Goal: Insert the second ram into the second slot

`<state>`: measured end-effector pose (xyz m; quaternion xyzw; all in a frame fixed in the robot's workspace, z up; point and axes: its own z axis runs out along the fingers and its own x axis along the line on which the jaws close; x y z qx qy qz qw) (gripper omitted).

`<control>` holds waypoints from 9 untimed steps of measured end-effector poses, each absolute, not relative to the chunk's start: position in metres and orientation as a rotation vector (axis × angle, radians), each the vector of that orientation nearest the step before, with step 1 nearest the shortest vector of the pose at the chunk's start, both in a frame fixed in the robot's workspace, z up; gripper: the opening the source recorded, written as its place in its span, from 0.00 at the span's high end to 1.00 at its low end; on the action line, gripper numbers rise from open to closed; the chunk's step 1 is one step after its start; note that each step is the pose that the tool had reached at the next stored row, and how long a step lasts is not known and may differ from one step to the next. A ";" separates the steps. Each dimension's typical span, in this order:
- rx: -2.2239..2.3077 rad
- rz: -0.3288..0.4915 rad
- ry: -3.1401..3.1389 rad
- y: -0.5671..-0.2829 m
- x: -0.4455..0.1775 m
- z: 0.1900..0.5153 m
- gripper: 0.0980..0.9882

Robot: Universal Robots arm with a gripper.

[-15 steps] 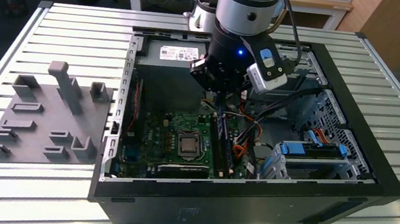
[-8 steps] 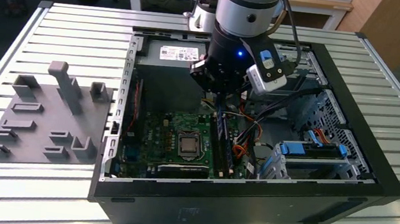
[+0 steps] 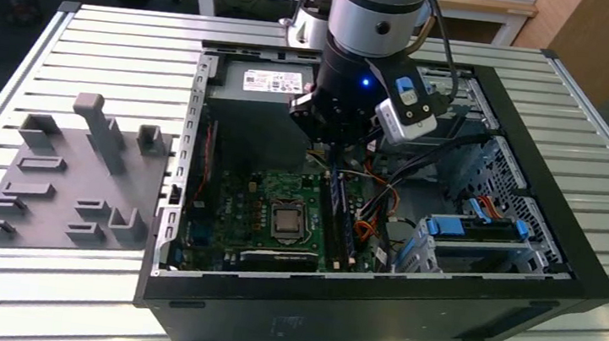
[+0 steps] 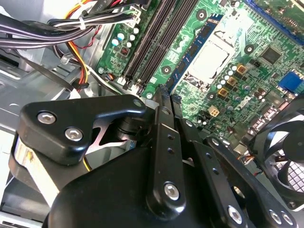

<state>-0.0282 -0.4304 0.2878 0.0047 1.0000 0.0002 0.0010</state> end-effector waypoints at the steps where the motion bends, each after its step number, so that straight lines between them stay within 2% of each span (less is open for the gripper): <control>1: 0.015 0.000 3.140 -0.430 -0.028 0.288 0.96; 9: 0.015 -0.001 3.139 -0.430 -0.028 0.286 0.96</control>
